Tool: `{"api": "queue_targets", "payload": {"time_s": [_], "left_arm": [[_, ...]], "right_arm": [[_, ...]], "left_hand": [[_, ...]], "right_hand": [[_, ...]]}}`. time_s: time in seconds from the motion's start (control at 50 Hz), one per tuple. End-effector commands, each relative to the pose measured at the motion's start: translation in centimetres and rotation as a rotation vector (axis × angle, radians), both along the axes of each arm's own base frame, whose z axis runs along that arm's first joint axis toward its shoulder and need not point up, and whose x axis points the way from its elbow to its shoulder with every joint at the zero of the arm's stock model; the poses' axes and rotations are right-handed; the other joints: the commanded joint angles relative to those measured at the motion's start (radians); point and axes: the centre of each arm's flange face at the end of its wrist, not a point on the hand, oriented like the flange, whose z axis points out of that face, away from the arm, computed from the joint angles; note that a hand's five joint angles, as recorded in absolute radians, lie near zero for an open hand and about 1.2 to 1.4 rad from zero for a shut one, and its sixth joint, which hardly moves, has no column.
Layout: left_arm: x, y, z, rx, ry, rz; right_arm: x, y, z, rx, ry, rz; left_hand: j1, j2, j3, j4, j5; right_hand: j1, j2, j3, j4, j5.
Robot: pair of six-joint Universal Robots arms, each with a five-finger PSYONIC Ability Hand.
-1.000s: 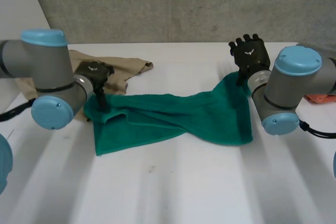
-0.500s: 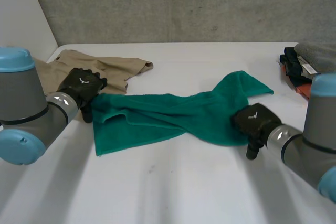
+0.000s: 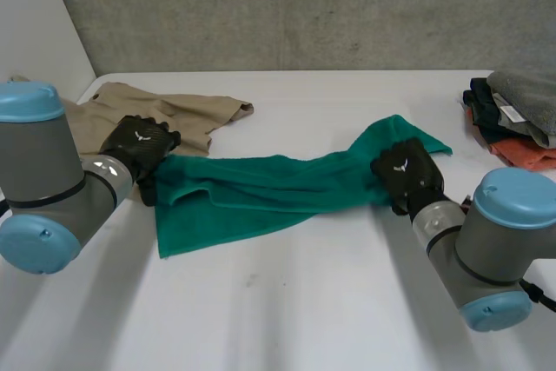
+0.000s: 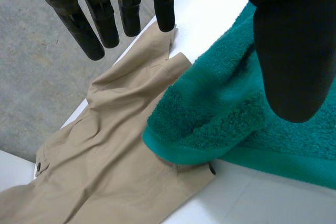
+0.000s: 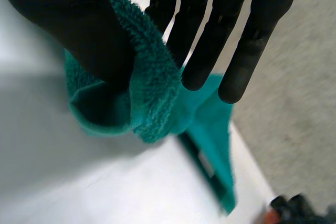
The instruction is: Fold the laundry.
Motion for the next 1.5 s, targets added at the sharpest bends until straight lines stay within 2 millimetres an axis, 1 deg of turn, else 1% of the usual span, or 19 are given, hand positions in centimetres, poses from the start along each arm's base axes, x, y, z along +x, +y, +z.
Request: {"api": "queue_targets", "payload": {"time_s": [0.02, 0.08, 0.26, 0.4, 0.54, 0.62, 0.76, 0.84, 0.9, 0.92, 0.98, 1.0, 1.08, 1.1, 1.2, 1.28, 1.36, 1.38, 1.5], "left_arm": [[-0.8, 0.2, -0.2, -0.017, 0.014, -0.022], [-1.1, 0.1, -0.6, -0.016, 0.022, -0.029], [-2.8, 0.6, -3.4, 0.043, -0.001, -0.081], [-4.2, 0.7, -5.1, 0.066, -0.012, -0.090], [-5.2, 1.4, -5.7, 0.090, 0.014, -0.094], [-5.8, 1.8, -5.6, 0.103, 0.043, -0.111], [-5.1, 0.2, -3.6, 0.041, 0.077, -0.072], [-5.1, -2.7, 1.4, -0.118, 0.153, -0.063], [-6.0, -4.5, 8.0, -0.302, 0.267, -0.110], [-6.3, -5.0, 11.5, -0.392, 0.326, -0.132], [-6.2, -5.3, 17.2, -0.539, 0.443, -0.145], [-5.8, -5.3, 20.7, -0.621, 0.524, -0.131], [-4.2, -4.0, 26.8, -0.736, 0.732, -0.078], [-4.0, -3.8, 27.2, -0.736, 0.760, -0.068], [-3.7, -4.1, 25.4, -0.660, 0.784, -0.015], [-3.8, -4.3, 21.3, -0.523, 0.714, 0.001], [-3.7, -3.7, 15.2, -0.330, 0.606, -0.001], [-3.5, -3.4, 12.5, -0.250, 0.555, 0.001], [-2.3, -1.4, 3.6, -0.039, 0.337, 0.015]], "right_arm": [[0.6, 0.9, 5.6, -0.084, -0.112, 0.024], [0.7, 1.5, 8.3, -0.102, -0.162, 0.035], [1.0, 6.3, 19.1, -0.116, -0.364, 0.129], [0.3, 8.0, 23.3, -0.064, -0.501, 0.154], [0.2, 8.3, 23.7, -0.015, -0.529, 0.150], [0.3, 7.8, 22.8, 0.001, -0.512, 0.135], [0.6, 5.9, 21.0, 0.018, -0.461, 0.104], [1.2, 3.1, 21.2, -0.102, -0.445, 0.083], [1.6, -0.2, 22.5, -0.275, -0.483, 0.041], [1.8, -1.7, 23.6, -0.387, -0.517, 0.019], [2.1, -3.7, 25.2, -0.559, -0.585, 0.001], [2.3, -4.5, 26.0, -0.660, -0.634, 0.004], [2.3, -5.0, 27.5, -0.870, -0.726, 0.059], [2.3, -4.8, 27.7, -0.898, -0.740, 0.076], [2.6, -4.3, 25.9, -0.861, -0.725, 0.143], [2.3, -3.3, 23.5, -0.741, -0.678, 0.158], [1.8, -1.8, 19.7, -0.555, -0.597, 0.154], [1.7, -1.2, 17.7, -0.464, -0.557, 0.152], [1.1, 1.2, 9.5, -0.129, -0.412, 0.161]], "left_hand": [[-0.077, -0.068, -0.066, -0.065, -0.055], [-0.091, -0.082, -0.081, -0.080, -0.070], [-0.048, -0.039, -0.037, -0.036, -0.026], [0.327, 0.336, 0.338, 0.339, 0.349], [0.642, 0.651, 0.652, 0.654, 0.663], [1.105, 1.114, 1.115, 1.117, 1.126], [1.106, 1.115, 1.116, 1.118, 1.127], [1.106, 1.115, 1.116, 1.118, 1.127], [1.106, 1.115, 1.116, 1.118, 1.127], [1.106, 1.115, 1.116, 1.118, 1.127], [1.106, 1.115, 1.116, 1.118, 1.127], [1.106, 1.115, 1.116, 1.118, 1.127], [1.106, 1.115, 1.116, 1.118, 1.127], [1.106, 1.115, 1.116, 1.118, 1.127], [1.106, 1.115, 1.116, 1.118, 1.127], [1.106, 1.115, 1.116, 1.118, 1.127], [1.106, 1.115, 1.116, 1.118, 1.127], [1.106, 1.115, 1.116, 1.118, 1.127], [1.106, 1.115, 1.116, 1.118, 1.127]], "right_hand": [[0.263, 0.216, 0.212, 0.202, 0.221], [0.263, 0.216, 0.212, 0.202, 0.221], [0.263, 0.216, 0.212, 0.202, 0.221], [0.263, 0.216, 0.212, 0.202, 0.221], [0.263, 0.216, 0.212, 0.202, 0.221], [0.263, 0.216, 0.212, 0.202, 0.221], [0.263, 0.216, 0.212, 0.202, 0.221], [0.263, 0.216, 0.212, 0.202, 0.221], [0.263, 0.216, 0.212, 0.202, 0.221], [0.263, 0.216, 0.212, 0.202, 0.221], [0.263, 0.216, 0.212, 0.202, 0.221], [0.263, 0.216, 0.212, 0.202, 0.221], [0.263, 0.216, 0.212, 0.202, 0.221], [0.263, 0.216, 0.212, 0.202, 0.221], [0.263, 0.216, 0.212, 0.202, 0.221], [0.263, 0.216, 0.212, 0.202, 0.221], [0.263, 0.216, 0.212, 0.202, 0.221], [0.263, 0.216, 0.212, 0.202, 0.221], [0.263, 0.216, 0.212, 0.202, 0.221]]}}
